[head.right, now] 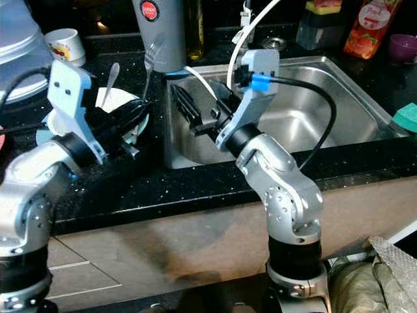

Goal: Kitchen organization

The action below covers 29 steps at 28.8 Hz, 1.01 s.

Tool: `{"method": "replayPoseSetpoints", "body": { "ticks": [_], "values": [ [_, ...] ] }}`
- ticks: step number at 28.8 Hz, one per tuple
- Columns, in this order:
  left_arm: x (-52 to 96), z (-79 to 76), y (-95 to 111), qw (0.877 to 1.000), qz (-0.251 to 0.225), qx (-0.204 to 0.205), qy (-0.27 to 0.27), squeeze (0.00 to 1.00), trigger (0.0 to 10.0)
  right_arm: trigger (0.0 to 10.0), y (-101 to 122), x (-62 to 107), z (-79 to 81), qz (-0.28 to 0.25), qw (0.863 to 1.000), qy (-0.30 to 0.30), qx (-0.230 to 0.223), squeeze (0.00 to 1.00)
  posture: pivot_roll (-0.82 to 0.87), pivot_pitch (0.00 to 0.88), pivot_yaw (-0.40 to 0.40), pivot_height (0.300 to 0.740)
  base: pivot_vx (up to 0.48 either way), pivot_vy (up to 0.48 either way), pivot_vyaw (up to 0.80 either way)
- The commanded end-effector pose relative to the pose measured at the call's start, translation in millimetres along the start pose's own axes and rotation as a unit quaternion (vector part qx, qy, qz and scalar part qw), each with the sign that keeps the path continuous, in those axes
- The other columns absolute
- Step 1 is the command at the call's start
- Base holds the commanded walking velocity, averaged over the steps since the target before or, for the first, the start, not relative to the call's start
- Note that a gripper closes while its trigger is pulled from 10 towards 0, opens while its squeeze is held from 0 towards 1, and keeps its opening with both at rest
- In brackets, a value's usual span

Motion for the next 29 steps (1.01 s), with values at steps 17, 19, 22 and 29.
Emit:
{"method": "replayPoseSetpoints", "body": {
  "ticks": [17,19,22,29],
  "values": [
    [-4.1,-25.2,-17.9,0.998,0.012,0.045,-0.037,0.00,0.0,10.0,-3.9,1.3,16.8,0.014,0.999,0.034,-0.025,0.00,0.02,0.090,0.024,0.740,0.000,0.000,0.00],
    [-4.6,-24.7,-18.1,0.998,0.012,0.045,-0.036,0.00,0.0,10.0,-4.2,1.7,17.3,0.015,0.999,0.036,-0.026,0.00,0.02,0.090,0.024,0.740,0.000,0.000,0.00],
    [-6.0,-25.3,-18.6,0.998,0.011,0.047,-0.038,0.00,0.0,10.0,-6.5,2.7,19.6,0.022,0.998,0.044,-0.026,0.00,0.02,0.094,0.025,0.740,0.000,0.000,0.00],
    [-8.8,-29.2,-14.6,0.998,-0.002,0.051,-0.048,0.00,0.0,10.0,-11.6,2.0,20.7,0.038,0.998,0.045,-0.026,0.00,0.02,0.099,0.024,0.740,0.000,0.000,0.00]
  ]
}}
Point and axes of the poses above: a point about 5 cm out from each wrist's last joint towards the gripper, its own x axis pointing back from the gripper into the wrist, its own y axis along the axis of the wrist's last joint, z = x × y, the point moved 3 cm from there along -x, pointing out of the wrist towards the gripper, and after that the axes turned 1 degree about x, right-handed, at the moved point
